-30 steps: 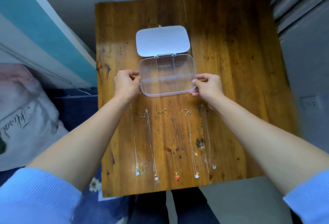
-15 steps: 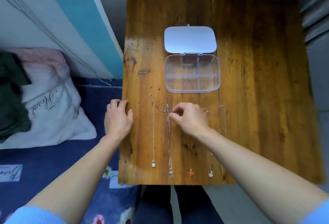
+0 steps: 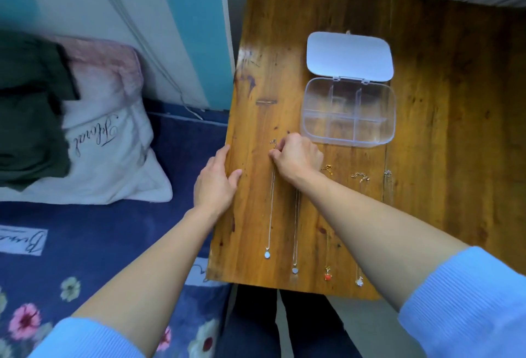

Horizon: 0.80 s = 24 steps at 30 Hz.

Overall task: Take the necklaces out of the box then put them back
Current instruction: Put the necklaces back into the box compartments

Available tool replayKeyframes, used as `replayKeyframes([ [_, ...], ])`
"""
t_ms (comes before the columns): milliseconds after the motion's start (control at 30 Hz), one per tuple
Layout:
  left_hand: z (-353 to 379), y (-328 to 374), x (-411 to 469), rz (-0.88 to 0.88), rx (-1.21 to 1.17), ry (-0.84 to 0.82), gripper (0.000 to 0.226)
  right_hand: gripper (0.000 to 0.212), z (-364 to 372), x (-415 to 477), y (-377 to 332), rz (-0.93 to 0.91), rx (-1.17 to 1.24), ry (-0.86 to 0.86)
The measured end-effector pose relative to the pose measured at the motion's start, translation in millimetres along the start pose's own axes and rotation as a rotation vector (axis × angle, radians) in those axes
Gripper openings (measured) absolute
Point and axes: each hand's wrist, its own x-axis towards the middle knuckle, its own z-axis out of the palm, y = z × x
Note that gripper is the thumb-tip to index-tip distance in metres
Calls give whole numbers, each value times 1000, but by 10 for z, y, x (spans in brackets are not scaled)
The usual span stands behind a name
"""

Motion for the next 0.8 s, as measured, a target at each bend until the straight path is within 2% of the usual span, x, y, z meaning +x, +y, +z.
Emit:
replayKeyframes([
  [133, -1, -4, -17, 1, -3, 1, 59, 17, -78, -4, 26, 11, 107, -91],
  [300, 5, 25, -22, -2, 27, 20, 56, 15, -536, -134, 174, 9, 685, -176],
  [400, 56, 121, -62, 41, 140, 90, 44, 8, -902, -243, 269, 25, 912, -226],
  [567, 214, 352, -131, 130, 247, 122, 27, 8, -1475, -332, 381, -9, 1108, -198],
  [700, 378, 688, -121, 195, 176, -9, 29, 6, -1871, -326, 437, -64, 1186, -171],
  [800, 494, 951, -105, 136, 175, -110, 39, 6, -2125, -293, 428, -101, 1213, -131],
])
